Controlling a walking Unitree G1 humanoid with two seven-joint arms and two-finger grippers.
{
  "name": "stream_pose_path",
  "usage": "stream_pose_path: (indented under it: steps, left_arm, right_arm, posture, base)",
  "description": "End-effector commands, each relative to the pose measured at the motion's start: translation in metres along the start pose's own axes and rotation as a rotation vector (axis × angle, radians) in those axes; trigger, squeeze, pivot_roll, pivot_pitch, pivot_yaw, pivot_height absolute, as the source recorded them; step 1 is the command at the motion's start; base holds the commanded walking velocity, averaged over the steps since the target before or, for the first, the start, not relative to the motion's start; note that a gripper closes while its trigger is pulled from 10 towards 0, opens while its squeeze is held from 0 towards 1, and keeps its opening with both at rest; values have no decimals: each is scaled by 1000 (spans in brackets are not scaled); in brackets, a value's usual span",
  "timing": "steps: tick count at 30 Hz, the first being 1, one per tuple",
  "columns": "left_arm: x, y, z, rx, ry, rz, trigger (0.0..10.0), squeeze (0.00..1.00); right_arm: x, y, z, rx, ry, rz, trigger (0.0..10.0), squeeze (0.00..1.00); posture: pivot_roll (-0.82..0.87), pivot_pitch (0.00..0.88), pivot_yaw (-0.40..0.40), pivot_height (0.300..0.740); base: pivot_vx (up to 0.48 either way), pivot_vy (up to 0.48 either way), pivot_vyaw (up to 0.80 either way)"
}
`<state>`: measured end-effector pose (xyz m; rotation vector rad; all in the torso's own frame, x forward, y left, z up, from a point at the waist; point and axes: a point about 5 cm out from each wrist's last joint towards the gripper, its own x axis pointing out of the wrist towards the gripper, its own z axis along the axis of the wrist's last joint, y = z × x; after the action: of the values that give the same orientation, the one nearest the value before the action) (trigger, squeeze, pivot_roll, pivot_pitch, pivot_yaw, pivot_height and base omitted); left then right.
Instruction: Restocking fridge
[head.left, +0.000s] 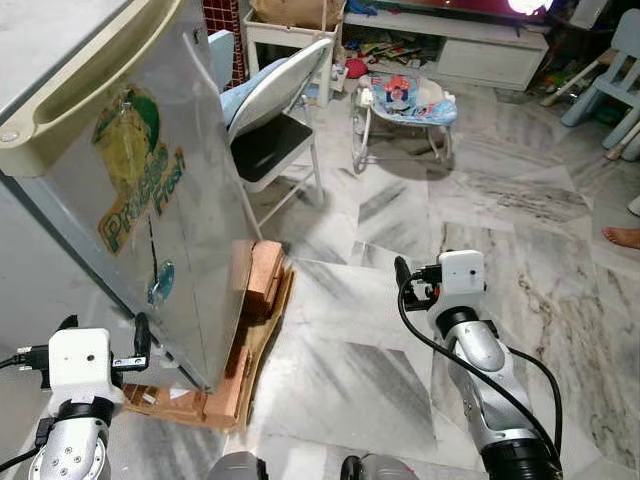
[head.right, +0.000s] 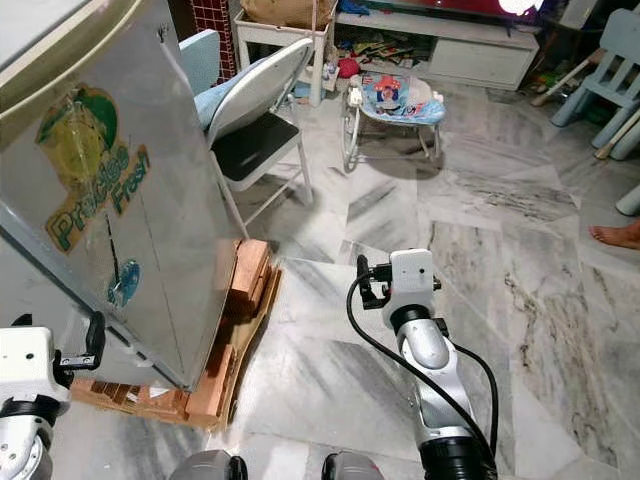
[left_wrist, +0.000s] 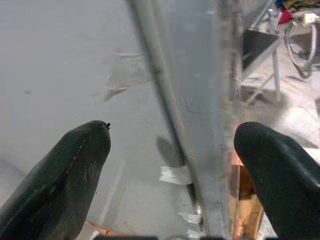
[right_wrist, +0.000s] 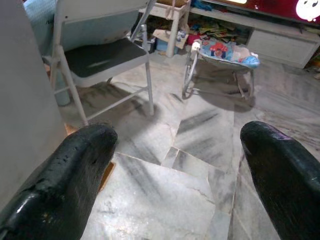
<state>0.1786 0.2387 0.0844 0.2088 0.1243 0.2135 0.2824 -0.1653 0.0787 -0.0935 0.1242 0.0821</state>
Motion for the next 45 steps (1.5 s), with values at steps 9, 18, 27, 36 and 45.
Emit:
stream_pose_path:
  steps: [9, 18, 27, 36, 45]
  left_arm:
    - [-3, 2, -5, 23, 30, -27, 10000, 0]
    - [13, -9, 14, -49, -51, -111, 10000, 0]
    - [24, -34, 24, -97, -70, -233, 10000, 0]
    - [19, -45, 22, -144, -31, -350, 10000, 0]
    - [0, -45, 6, -140, 54, -399, 10000, 0]
  right_arm:
    - [1, 1, 1, -3, 0, -5, 10000, 0]
    - [-19, -17, -5, -41, 32, -63, 10000, 0]
    - [-31, -24, -10, -70, 56, -63, 10000, 0]
    - [-29, -18, -8, -68, 56, -42, 10000, 0]
    - [-28, -17, -11, -64, 74, -16, 10000, 0]
  posture:
    - [78, 107, -31, 740]
    - [76, 99, -55, 740]
    - [52, 105, -51, 740]
    - [49, 114, -52, 740]
    - [46, 118, -55, 740]
  base:
    - [0, 480, 0]
    - [0, 107, 0]
    - [0, 0, -267]
    - [0, 0, -800]
    - [0, 0, -142]
